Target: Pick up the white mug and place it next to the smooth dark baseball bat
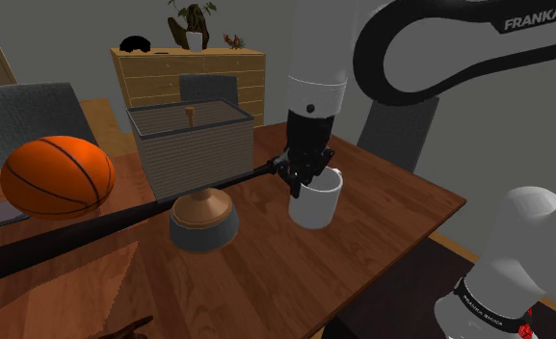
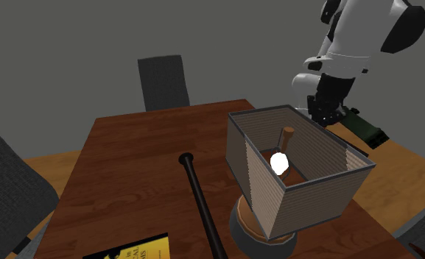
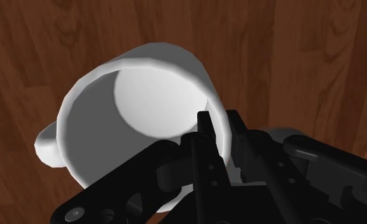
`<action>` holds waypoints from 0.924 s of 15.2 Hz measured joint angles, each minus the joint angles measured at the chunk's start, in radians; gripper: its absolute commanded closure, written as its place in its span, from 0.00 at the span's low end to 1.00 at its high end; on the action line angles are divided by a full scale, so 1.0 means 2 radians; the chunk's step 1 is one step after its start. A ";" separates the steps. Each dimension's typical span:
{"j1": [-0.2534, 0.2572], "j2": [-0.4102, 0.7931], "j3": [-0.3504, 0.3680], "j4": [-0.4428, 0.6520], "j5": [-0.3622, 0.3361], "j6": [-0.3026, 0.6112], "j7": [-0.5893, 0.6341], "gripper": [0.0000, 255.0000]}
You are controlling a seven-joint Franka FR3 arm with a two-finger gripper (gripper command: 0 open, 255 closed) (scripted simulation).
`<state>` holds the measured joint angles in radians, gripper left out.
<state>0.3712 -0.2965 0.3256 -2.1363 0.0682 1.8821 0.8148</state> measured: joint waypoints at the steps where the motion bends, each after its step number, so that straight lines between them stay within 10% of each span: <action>1: 0.000 0.001 0.001 -0.005 0.000 0.006 0.001 1.00; 14: 0.002 0.018 0.008 -0.079 -0.001 0.096 0.006 1.00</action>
<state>0.3748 -0.2609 0.3425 -2.2934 0.0656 2.0732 0.8275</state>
